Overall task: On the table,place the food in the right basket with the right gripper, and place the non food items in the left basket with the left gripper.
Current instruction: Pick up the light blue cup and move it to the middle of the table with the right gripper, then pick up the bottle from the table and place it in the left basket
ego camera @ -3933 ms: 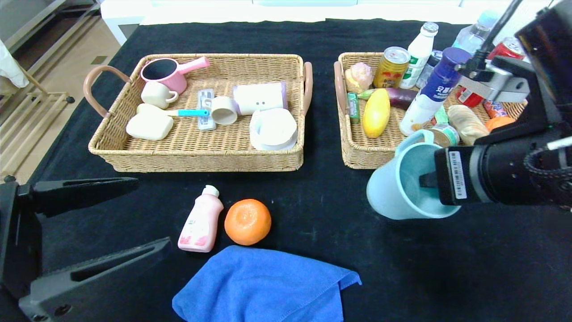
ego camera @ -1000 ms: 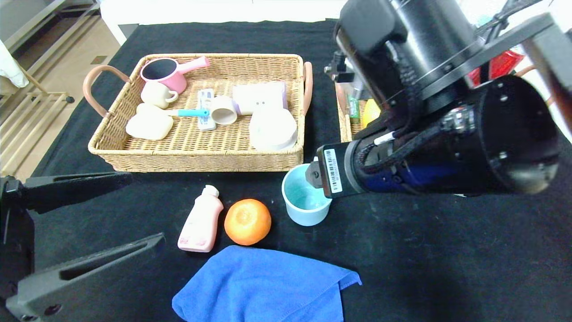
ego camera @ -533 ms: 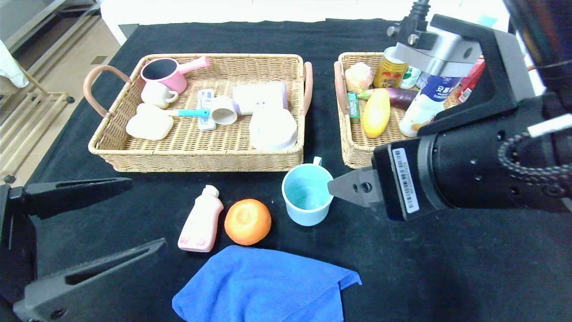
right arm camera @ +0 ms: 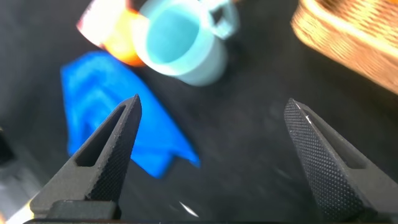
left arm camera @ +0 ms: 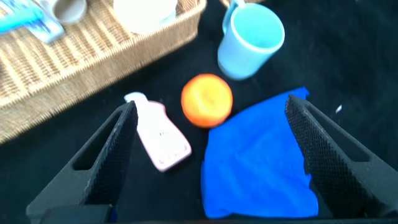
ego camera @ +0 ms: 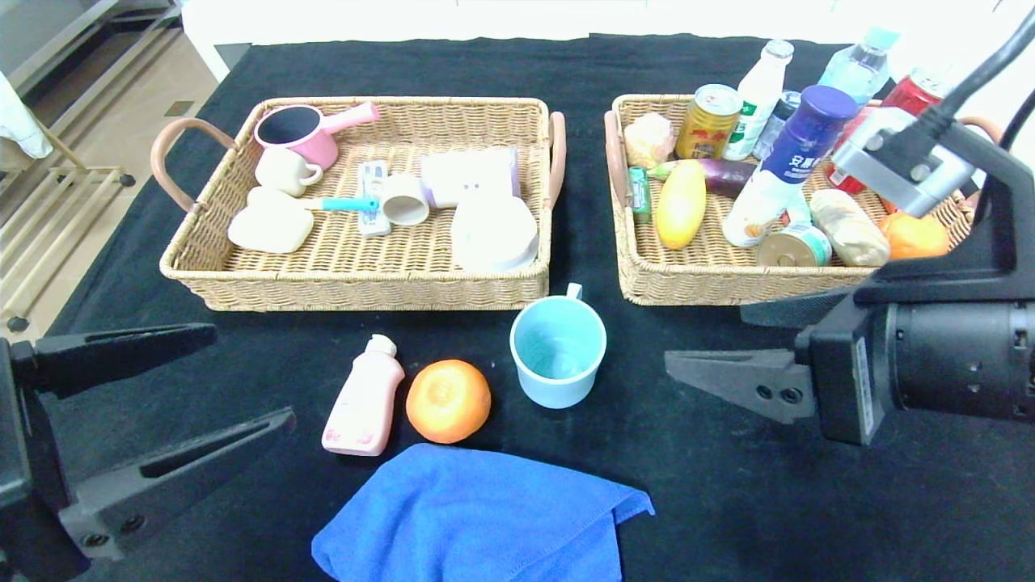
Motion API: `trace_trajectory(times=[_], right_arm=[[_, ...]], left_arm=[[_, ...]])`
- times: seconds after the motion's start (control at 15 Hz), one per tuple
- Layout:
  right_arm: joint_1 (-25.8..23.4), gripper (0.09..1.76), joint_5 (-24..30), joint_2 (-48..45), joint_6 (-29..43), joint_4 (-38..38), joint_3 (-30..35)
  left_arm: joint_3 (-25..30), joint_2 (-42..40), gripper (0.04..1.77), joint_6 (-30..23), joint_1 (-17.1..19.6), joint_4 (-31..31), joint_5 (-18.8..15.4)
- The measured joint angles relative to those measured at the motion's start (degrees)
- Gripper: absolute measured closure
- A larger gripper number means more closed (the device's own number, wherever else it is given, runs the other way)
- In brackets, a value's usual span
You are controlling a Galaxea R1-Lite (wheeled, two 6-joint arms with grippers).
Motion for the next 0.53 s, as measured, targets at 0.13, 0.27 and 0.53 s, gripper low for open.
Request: trace_trajectory(times=[0.13, 0.27, 0.53], right_arm=[[-2.7, 0.16, 2.8, -2.5, -2.2, -3.7, 6.1], [-4.2, 0.16, 5.9, -5.6, -5.3, -11.6, 15.0], [-5.4, 0.15, 9.2, -12.7, -8.8, -17.2, 25.3]], left_arm=[[1.6, 0.0, 0.09, 0.0, 0.1, 0.0, 0.0], [3.1, -0.2, 0.09, -0.1, 0.0, 0.0, 0.4], [2.6, 0.2, 0.09, -0.2, 0.0, -0.1, 2.4]])
